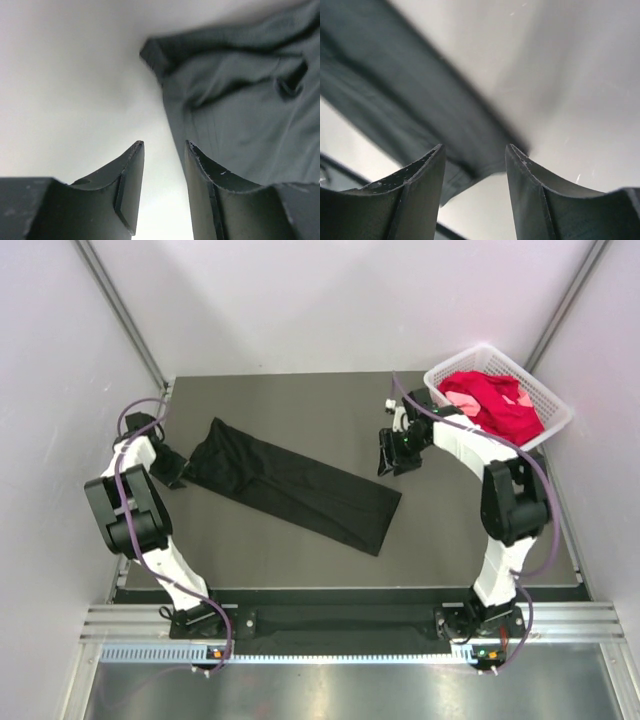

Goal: Fold and stack the t-shirts
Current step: Fold the tshirt

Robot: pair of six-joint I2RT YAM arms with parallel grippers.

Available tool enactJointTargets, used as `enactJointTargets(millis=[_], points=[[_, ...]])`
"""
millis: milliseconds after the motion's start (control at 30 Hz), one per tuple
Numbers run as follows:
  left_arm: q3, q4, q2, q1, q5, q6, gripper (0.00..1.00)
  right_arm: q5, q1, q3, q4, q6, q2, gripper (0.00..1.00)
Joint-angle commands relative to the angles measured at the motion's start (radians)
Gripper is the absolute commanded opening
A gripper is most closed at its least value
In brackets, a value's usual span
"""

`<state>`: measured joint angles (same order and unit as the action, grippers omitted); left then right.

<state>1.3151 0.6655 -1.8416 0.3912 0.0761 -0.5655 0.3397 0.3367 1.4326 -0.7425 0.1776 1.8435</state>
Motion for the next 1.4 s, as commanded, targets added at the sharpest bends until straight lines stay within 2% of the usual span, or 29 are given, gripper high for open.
enactJointTargets(millis=[0, 167, 367, 567, 767, 1033, 1133, 1167, 1267, 1367], points=[[-0.051, -0.013, 0.09, 0.005, 0.047, -0.013, 0.43, -0.011, -0.005, 0.077, -0.032, -0.093, 0.077, 0.52], [-0.08, 0.005, 0.16, 0.003, 0.065, 0.006, 0.43, 0.015, -0.053, 0.084, -0.017, -0.128, 0.131, 0.5], [-0.088, 0.02, 0.191, 0.003, 0.083, 0.015, 0.43, 0.064, -0.056, -0.015, 0.066, -0.122, 0.141, 0.46], [-0.07, 0.032, 0.183, 0.003, 0.094, 0.018, 0.42, 0.013, -0.057, -0.032, 0.071, -0.13, 0.166, 0.42], [-0.071, 0.04, 0.194, 0.005, 0.08, 0.024, 0.42, 0.059, -0.061, -0.078, 0.084, -0.121, 0.14, 0.34], [-0.076, 0.042, 0.196, 0.003, 0.073, 0.032, 0.42, 0.078, -0.059, -0.153, 0.097, -0.116, 0.099, 0.32], [-0.074, 0.046, 0.196, 0.005, 0.07, 0.035, 0.42, 0.047, -0.064, -0.156, 0.095, -0.098, 0.095, 0.24], [-0.073, 0.046, 0.191, 0.005, 0.067, 0.038, 0.42, 0.03, -0.065, -0.158, 0.095, -0.092, 0.094, 0.15], [-0.074, 0.049, 0.193, 0.005, 0.067, 0.041, 0.42, -0.022, -0.08, -0.17, 0.103, -0.07, 0.083, 0.0], [-0.08, 0.049, 0.203, 0.003, 0.064, 0.045, 0.42, -0.071, -0.1, -0.207, 0.112, -0.041, 0.053, 0.0]])
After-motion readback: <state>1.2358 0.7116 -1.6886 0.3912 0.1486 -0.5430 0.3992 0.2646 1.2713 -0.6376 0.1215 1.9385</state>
